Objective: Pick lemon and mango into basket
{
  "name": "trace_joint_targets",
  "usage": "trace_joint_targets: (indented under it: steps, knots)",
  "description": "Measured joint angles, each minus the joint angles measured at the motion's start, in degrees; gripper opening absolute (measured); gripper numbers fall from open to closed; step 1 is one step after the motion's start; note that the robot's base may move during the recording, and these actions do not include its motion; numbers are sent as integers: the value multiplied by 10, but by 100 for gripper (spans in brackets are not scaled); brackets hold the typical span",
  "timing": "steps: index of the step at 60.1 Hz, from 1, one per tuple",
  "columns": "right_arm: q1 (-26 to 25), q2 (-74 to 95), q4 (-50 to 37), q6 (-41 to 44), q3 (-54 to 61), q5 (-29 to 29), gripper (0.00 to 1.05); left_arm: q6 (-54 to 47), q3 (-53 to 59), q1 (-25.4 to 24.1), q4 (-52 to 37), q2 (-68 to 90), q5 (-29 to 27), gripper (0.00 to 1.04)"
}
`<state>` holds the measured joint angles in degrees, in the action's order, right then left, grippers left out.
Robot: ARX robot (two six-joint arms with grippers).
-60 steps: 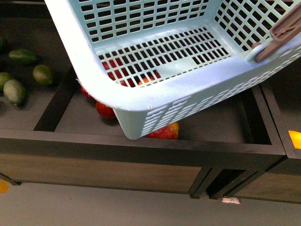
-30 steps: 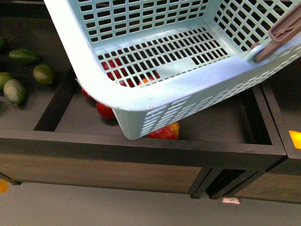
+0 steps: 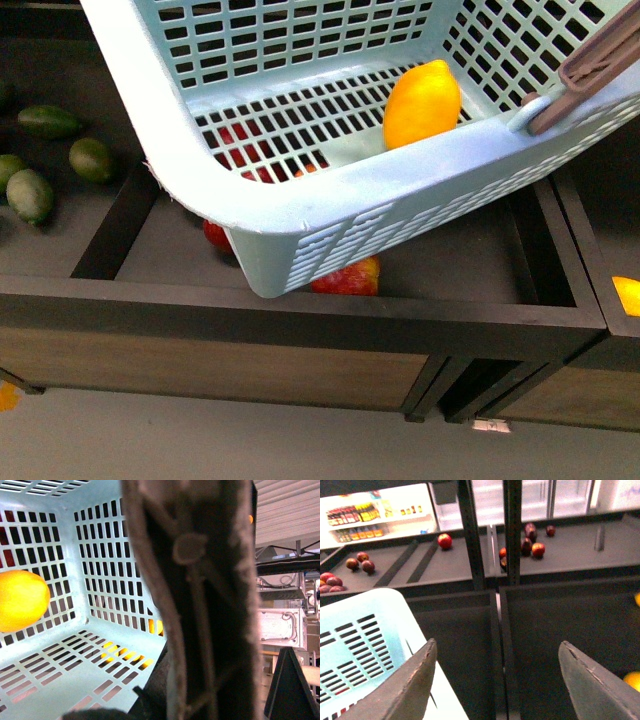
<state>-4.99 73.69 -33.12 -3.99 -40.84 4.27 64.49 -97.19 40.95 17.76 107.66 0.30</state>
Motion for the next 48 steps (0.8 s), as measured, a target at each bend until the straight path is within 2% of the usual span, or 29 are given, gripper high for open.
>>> trace_joint_targets:
  steps: [4, 11, 14, 17, 48]
  knots:
    - [6, -19, -31, 15, 45, -1, 54, 2, 0, 0, 0, 0, 7, 5]
    - [17, -74, -69, 30, 149, -8, 25, 3, 0, 0, 0, 0, 9, 5]
    - [33, -94, -77, 32, 176, -39, 14, 3, 0, 0, 0, 0, 5, 5]
    - [43, -116, -83, 34, 206, -41, 2, 2, 0, 0, 0, 0, 3, 5]
    - [48, -272, -58, 37, 338, -42, 2, 2, 0, -1, 0, 0, 9, 5]
